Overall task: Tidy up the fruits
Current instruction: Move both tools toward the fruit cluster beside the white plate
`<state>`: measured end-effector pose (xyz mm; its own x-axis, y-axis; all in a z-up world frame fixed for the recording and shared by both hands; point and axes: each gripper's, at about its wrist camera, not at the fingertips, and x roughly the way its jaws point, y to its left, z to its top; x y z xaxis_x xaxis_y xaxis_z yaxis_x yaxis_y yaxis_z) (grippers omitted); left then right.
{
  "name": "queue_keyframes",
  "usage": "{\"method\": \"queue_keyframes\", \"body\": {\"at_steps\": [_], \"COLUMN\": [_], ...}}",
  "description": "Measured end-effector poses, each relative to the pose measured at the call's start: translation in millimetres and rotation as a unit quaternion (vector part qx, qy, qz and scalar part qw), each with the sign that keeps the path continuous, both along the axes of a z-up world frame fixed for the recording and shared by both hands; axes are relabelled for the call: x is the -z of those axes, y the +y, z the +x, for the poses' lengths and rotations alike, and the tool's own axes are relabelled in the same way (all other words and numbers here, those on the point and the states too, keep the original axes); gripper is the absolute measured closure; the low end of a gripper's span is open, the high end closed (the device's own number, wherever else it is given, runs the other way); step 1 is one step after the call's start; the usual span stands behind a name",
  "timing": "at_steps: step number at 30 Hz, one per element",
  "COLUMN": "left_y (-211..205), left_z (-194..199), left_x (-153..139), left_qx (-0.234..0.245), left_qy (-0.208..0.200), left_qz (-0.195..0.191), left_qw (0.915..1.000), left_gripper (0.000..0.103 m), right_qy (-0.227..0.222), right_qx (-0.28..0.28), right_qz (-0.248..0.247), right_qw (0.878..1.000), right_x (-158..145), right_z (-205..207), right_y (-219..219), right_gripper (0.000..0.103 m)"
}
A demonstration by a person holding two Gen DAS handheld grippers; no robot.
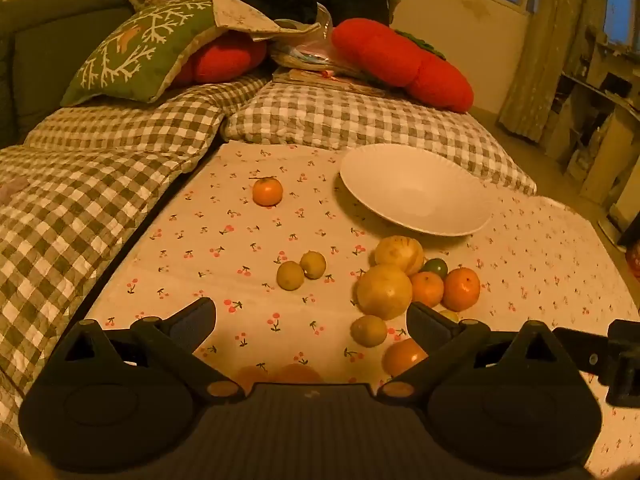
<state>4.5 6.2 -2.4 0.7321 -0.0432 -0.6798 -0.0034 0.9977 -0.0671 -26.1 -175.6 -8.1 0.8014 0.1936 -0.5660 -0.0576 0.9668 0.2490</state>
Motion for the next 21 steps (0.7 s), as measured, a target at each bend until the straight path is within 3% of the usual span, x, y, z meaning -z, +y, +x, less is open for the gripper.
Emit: {"method": "queue_keyframes", "body": {"at_steps": [3,7,11,21], "left_y": [0,2,0,4], "left_z": [1,1,2,2], "left_x": [2,1,3,8], "left_qx": [0.007,0.01,0.014,0.026], "left_qy": [0.012,0.02,0.032,0.05], "left_qz": [-0.009,-0.011,-0.004,-0.043], "left_qw": [0.9999,0.9997,0.9994,0.9975], "left_gripper": [0.01,0.01,0.01,0.01], "right_qy": [0.02,0.03,0.021,0.008], "right_qx": [0.002,0.006,0.002,-0.021], "right_qz": [0.018,0.007,0.0,-0.006], "right_qw": [1.0,1.0,1.0,1.0], "right_x": [3,5,3,3], "right_z": [0,0,-1,-1], "right_y": [-2,0,0,9], "right_gripper": [0.0,0.0,0.0,0.0]}}
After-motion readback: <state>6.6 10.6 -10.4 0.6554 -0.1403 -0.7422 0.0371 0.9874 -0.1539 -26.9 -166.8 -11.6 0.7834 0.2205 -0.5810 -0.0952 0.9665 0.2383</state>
